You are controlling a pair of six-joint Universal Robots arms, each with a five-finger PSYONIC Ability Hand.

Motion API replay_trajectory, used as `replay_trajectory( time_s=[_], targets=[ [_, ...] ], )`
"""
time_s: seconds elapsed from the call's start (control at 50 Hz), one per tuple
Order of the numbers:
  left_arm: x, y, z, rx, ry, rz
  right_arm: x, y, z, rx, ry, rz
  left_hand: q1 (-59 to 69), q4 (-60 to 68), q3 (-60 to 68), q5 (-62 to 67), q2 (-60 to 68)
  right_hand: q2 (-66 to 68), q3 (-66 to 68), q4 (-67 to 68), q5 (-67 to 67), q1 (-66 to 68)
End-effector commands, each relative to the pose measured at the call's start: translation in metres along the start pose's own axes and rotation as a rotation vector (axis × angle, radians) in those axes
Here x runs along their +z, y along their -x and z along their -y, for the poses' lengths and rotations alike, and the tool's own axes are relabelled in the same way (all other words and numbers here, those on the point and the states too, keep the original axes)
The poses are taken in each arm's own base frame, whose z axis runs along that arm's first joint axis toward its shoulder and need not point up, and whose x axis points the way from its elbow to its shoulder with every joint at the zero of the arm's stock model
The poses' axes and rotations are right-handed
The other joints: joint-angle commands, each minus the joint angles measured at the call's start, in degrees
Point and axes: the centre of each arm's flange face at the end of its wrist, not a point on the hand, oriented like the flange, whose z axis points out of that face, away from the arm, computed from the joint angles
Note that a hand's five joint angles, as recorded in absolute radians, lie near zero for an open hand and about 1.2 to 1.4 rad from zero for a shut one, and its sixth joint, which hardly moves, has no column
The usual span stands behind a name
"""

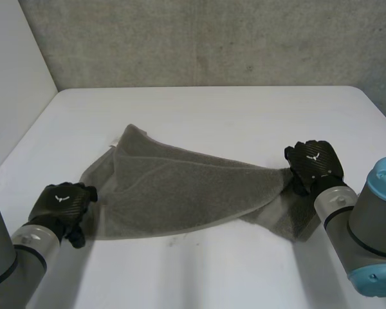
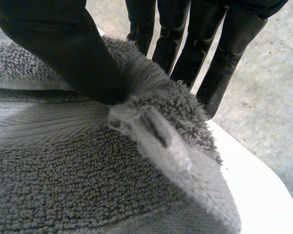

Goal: Fold the towel.

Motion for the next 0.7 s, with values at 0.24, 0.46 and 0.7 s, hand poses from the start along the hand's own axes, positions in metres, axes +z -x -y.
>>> replay_trajectory(
  time_s=[0.24, 0.46, 0.7],
  targets=[
    [0.038, -0.007, -0.008, 0.003, -0.033, -0.041, -0.004, 0.002, -0.004, -0.006, 0.016, 0.009, 5.42, 5.58, 5.63, 5.58, 5.57, 12.91, 12.55, 11.90, 14.54, 24.78],
    [0.043, -0.017, -0.014, 0.013, -0.011, -0.072, -0.004, 0.004, -0.004, -0.006, 0.018, 0.014, 6.92, 7.08, 7.13, 7.08, 7.07, 12.91, 12.55, 11.90, 14.54, 24.78],
    [0.053, -0.017, -0.011, 0.013, -0.053, -0.058, -0.005, 0.004, -0.004, -0.010, 0.016, 0.014, 54.01, 54.17, 54.22, 54.17, 54.16, 12.91, 12.55, 11.90, 14.54, 24.78]
  ],
)
